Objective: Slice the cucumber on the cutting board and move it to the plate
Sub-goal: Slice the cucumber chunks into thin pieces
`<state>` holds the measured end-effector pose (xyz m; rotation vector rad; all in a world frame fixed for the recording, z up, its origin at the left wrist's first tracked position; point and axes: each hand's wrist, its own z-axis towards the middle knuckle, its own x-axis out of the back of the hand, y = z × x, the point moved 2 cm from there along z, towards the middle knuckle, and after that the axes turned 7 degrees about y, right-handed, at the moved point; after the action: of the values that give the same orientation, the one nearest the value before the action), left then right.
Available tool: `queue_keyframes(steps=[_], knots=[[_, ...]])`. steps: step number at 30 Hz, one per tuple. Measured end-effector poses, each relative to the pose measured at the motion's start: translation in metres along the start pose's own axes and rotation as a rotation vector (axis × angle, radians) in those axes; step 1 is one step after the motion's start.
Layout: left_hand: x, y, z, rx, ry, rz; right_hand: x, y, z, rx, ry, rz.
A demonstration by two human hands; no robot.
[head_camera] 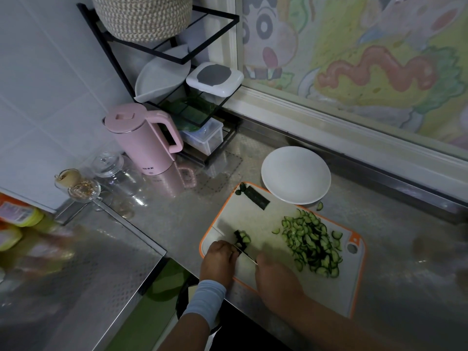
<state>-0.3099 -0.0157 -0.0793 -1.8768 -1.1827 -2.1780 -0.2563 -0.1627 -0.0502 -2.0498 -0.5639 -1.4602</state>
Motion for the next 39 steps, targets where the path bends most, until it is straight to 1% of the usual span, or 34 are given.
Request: queue_keyframes(steps=[4,6,7,9,10,12,14,17,20,25,27,30,32,35,38,39], knots=[[0.0,0.002,0.001,0.013,-0.003,0.036,-0.005,0.006,-0.011,0.047,-0.044,-0.006],[0.001,0.002,0.001,0.036,-0.01,0.038,-0.007,0.009,-0.012,0.073,-0.004,-0.044],[0.001,0.002,0.001,0.038,-0.013,0.034,-0.011,0.01,-0.01,0.084,-0.015,-0.064],[0.0,0.002,-0.001,0.027,-0.021,0.027,-0.01,0.006,-0.008,0.074,0.071,-0.107],[-0.001,0.002,-0.001,0.026,-0.021,0.026,-0.011,0.003,-0.005,0.057,0.031,-0.072],[-0.002,0.001,-0.002,0.042,-0.007,0.02,-0.008,-0.003,0.0,0.04,0.039,0.014],[-0.003,-0.001,-0.002,0.059,0.007,0.005,-0.003,-0.005,0.005,0.028,0.087,0.024],[-0.001,0.0,-0.002,0.067,-0.012,0.006,0.0,-0.008,0.006,0.039,0.029,0.055],[0.002,-0.001,0.001,0.087,-0.028,0.001,0.002,-0.004,0.001,0.016,0.006,0.072],[0.001,-0.004,0.001,0.05,-0.027,0.008,0.006,0.004,-0.013,0.004,-0.058,0.084],[0.001,-0.004,0.001,0.054,-0.028,0.002,0.005,0.005,-0.013,-0.011,-0.061,0.062],[-0.002,-0.004,-0.001,0.054,-0.026,0.026,0.003,0.001,-0.01,0.037,-0.087,-0.005],[-0.005,-0.006,-0.005,0.034,-0.023,0.046,-0.003,-0.002,-0.006,0.05,-0.078,-0.012],[-0.007,-0.008,-0.008,0.006,0.004,0.058,-0.001,-0.007,0.002,0.011,-0.046,0.048],[-0.003,-0.007,-0.007,0.05,0.009,0.025,0.003,-0.009,0.007,0.067,0.065,0.016],[-0.002,-0.006,-0.006,0.05,-0.003,0.026,0.005,-0.011,0.005,0.077,0.038,0.009]])
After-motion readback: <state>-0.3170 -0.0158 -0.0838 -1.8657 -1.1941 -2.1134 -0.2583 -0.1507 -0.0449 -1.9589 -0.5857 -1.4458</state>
